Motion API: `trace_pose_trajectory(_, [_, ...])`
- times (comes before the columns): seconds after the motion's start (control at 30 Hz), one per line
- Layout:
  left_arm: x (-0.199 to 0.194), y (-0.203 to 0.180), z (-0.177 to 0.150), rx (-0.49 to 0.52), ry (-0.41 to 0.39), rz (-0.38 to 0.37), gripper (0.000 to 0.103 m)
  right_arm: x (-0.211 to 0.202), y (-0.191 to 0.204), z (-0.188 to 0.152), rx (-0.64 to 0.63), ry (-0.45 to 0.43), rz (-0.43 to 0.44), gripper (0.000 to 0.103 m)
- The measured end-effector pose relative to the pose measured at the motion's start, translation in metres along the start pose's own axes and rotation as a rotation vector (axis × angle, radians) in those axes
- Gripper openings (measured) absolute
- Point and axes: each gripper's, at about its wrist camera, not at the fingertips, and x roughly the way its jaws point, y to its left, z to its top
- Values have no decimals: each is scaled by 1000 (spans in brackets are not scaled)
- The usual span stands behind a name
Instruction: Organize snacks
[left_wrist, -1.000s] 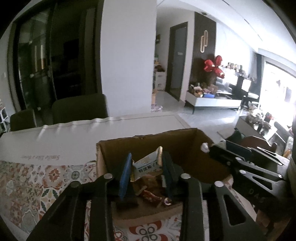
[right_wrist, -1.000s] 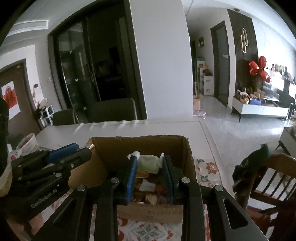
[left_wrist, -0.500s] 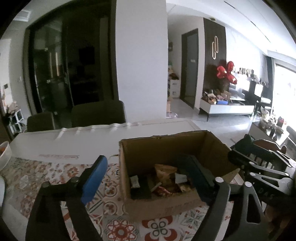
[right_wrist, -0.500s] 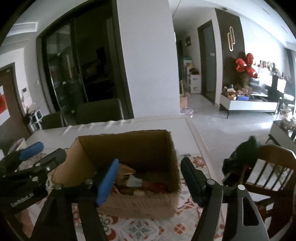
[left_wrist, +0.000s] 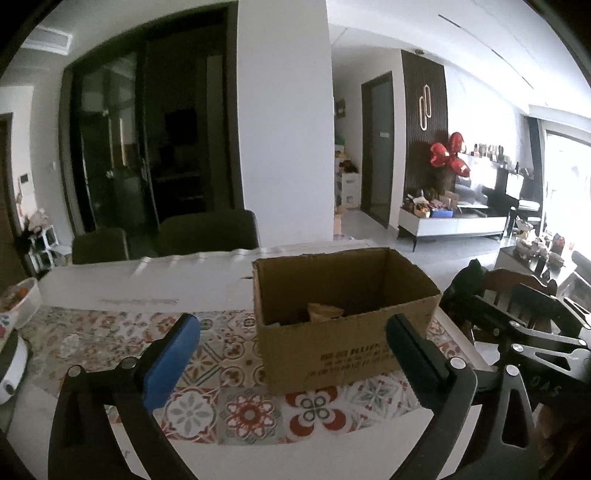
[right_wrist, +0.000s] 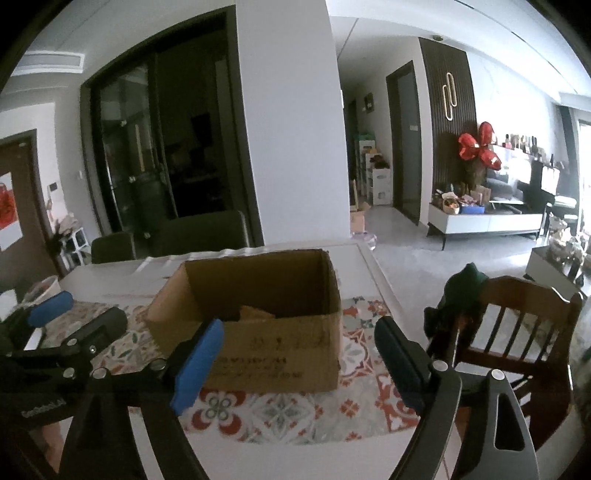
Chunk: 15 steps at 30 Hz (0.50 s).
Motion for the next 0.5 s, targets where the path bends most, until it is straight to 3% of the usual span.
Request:
trace_pose_trajectory(0.17, [-32, 0, -7, -6, -32, 26, 103, -30, 2, -10, -6, -18, -17, 90])
trace_pose_trajectory(0.5, [-83, 4, -22, 2, -63, 53, 103, -79, 8, -26, -10, -29, -12, 90])
